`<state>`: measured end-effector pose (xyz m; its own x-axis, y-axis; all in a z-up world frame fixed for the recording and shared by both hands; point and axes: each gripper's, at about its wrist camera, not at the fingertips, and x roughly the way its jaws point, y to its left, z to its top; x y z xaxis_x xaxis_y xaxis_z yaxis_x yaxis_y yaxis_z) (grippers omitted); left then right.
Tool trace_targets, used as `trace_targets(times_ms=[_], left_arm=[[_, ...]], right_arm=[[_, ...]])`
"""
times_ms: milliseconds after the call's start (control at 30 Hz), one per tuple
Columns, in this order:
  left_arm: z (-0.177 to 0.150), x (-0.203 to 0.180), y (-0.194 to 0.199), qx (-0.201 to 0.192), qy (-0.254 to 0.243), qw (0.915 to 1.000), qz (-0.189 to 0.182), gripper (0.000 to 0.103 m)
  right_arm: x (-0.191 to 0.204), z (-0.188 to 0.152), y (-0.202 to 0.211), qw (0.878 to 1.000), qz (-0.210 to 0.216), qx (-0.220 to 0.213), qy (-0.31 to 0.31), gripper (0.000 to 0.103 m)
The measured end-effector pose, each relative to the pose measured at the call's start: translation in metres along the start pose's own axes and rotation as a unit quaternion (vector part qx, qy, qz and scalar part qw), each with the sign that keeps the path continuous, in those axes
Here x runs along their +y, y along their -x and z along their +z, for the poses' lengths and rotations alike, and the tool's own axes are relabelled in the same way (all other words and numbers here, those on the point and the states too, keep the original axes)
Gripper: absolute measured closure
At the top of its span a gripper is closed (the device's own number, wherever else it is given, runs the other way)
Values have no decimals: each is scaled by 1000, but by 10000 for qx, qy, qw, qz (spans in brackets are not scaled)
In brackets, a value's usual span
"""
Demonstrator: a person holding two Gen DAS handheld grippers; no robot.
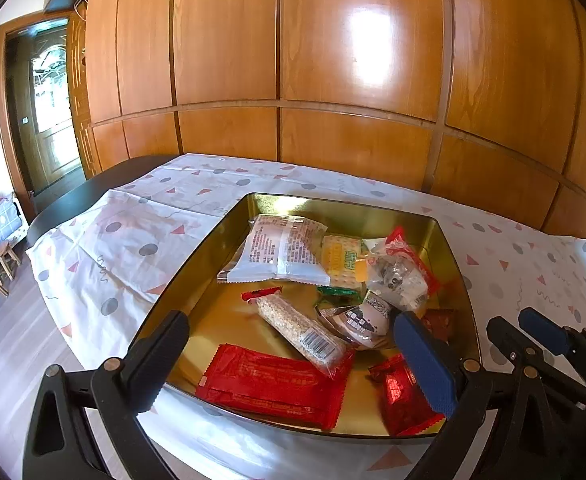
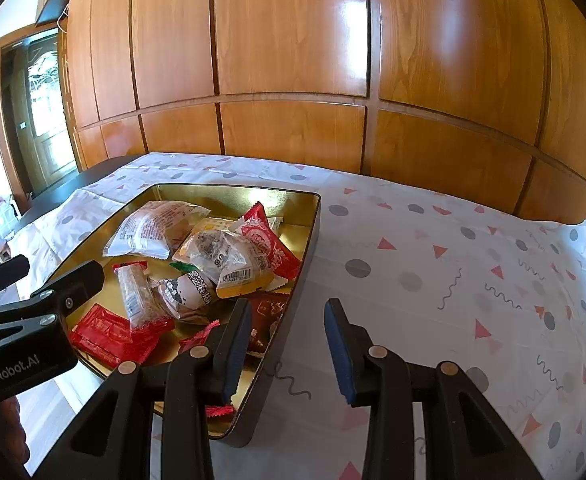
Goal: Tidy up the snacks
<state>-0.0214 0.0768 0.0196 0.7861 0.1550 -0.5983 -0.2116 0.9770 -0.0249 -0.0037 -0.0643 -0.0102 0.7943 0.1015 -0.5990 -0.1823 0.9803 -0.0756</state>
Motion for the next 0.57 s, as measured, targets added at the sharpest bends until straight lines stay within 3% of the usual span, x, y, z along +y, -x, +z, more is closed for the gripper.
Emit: trace_targets(times_ms=[433,567], left_arm=[[0,-2,0,8,-66,10000,24,0],[0,-1,0,-4,-19,10000,-43,0]], right_arm=[[-3,1,1,10000,18,14,9,65],[-28,9,11,9997,-20,-140,-179,65]])
